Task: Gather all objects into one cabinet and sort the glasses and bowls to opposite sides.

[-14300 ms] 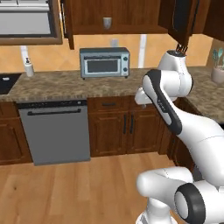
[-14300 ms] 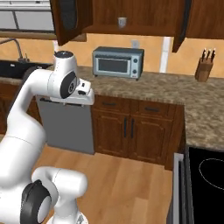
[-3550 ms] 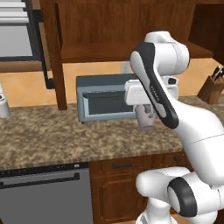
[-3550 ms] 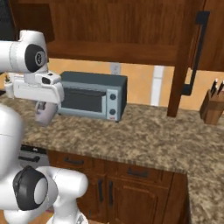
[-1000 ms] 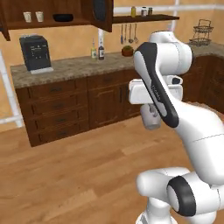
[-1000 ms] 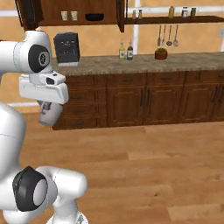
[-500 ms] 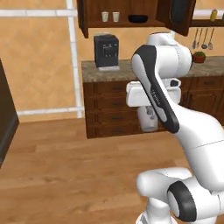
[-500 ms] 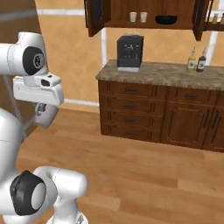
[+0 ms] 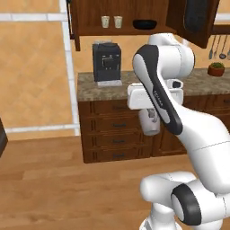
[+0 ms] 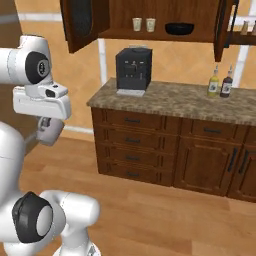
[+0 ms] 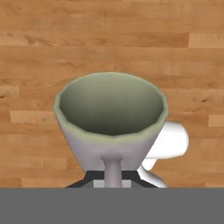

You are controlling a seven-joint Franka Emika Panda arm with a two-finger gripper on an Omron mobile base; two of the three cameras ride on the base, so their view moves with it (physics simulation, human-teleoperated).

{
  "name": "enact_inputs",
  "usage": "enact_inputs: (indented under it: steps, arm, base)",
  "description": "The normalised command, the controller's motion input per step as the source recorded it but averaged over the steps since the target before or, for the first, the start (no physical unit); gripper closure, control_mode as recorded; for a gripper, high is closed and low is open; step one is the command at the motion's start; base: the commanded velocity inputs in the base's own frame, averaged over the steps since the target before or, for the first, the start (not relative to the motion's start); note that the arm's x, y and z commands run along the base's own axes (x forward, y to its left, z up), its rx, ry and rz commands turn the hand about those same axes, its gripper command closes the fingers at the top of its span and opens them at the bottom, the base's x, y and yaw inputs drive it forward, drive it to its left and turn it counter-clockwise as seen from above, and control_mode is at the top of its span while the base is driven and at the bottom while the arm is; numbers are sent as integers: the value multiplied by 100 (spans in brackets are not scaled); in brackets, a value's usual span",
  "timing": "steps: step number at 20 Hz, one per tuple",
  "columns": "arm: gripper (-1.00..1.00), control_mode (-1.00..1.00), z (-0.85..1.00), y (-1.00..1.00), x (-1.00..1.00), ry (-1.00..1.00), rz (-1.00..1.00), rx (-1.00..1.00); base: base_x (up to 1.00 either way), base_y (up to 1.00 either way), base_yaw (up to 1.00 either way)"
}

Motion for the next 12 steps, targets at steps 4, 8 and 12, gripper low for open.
enact_inputs:
  steps: [4, 8, 12]
  arm:
    - [100, 100, 0, 0, 0, 0, 0, 0]
    - [100, 100, 0, 0, 0, 0, 0, 0]
    - [100, 100, 0, 0, 0, 0, 0, 0]
  base:
    - [100, -68, 0]
    - [100, -6, 5]
    - [100, 0, 9]
